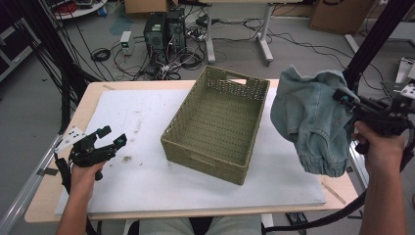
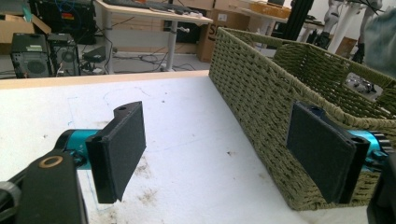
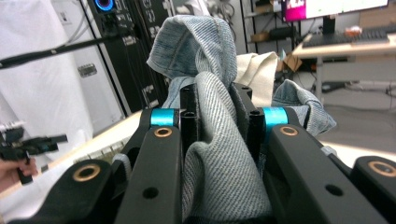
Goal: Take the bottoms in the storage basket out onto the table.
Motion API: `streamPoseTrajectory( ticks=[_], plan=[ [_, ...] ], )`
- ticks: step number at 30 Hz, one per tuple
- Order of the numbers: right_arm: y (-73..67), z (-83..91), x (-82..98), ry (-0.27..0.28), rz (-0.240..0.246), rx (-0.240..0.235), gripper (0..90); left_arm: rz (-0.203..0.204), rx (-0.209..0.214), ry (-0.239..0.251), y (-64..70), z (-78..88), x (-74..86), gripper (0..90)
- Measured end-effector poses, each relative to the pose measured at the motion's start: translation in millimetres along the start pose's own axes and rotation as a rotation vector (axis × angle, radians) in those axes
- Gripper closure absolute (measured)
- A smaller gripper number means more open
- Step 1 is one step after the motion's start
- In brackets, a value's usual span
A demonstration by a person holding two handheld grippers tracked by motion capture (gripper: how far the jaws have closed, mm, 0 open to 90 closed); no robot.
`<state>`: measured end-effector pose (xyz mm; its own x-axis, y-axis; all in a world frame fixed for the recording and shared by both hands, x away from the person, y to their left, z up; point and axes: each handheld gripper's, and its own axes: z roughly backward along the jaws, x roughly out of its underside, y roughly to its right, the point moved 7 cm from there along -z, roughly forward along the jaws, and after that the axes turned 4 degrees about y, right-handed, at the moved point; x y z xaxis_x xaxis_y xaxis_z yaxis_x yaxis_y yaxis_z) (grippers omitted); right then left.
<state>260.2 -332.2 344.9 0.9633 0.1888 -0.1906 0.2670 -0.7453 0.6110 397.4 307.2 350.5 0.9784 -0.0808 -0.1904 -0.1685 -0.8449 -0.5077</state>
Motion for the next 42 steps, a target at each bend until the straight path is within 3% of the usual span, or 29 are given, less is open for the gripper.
streamPoseTrajectory(
  ticks=[2, 6, 11, 13, 17, 21, 25, 30, 33, 42],
  plan=[
    [7.5, -0.6, 18.3, -0.032, -0.020, 0.009, 75.8, 0.000, 0.000, -0.001, -0.7, 0.0, 0.4, 20.1],
    [20.9, -12.3, 67.3, -0.146, -0.066, 0.032, 75.7, 0.003, -0.004, 0.004, -2.1, 1.0, -0.2, 20.1],
    [31.2, -28.3, 109.8, -0.208, -0.108, 0.060, 75.5, -0.002, -0.002, 0.002, -1.8, 0.5, 0.5, 20.1],
    [35.4, -34.4, 122.7, -0.256, -0.081, 0.100, 75.4, -0.003, -0.003, 0.001, -1.7, 0.5, 0.5, 20.1],
    [42.4, -47.2, 151.2, -0.391, 0.018, 0.200, 74.7, -0.001, -0.003, 0.004, -1.8, 1.2, 0.3, 20.1],
    [46.8, -55.1, 170.9, -0.443, 0.016, 0.228, 70.0, -0.006, 0.000, 0.005, -0.9, 1.1, 0.3, 20.1],
    [42.2, -52.6, 162.6, -0.398, 0.026, 0.243, 52.2, -0.006, 0.002, 0.008, -1.2, 0.9, 0.7, 20.1],
    [36.4, -40.8, 135.7, -0.320, 0.074, 0.255, 30.6, -0.012, 0.005, 0.012, 0.6, 0.0, 0.7, 20.1],
    [30.5, -36.3, 122.4, -0.289, 0.099, 0.257, 22.9, -0.015, 0.006, 0.011, 2.2, -0.7, 0.8, 20.1],
    [13.1, -28.2, 116.3, -0.292, 0.113, 0.208, 21.3, -0.037, 0.018, 0.022, 7.2, 0.1, -0.3, 19.9]
  ],
)
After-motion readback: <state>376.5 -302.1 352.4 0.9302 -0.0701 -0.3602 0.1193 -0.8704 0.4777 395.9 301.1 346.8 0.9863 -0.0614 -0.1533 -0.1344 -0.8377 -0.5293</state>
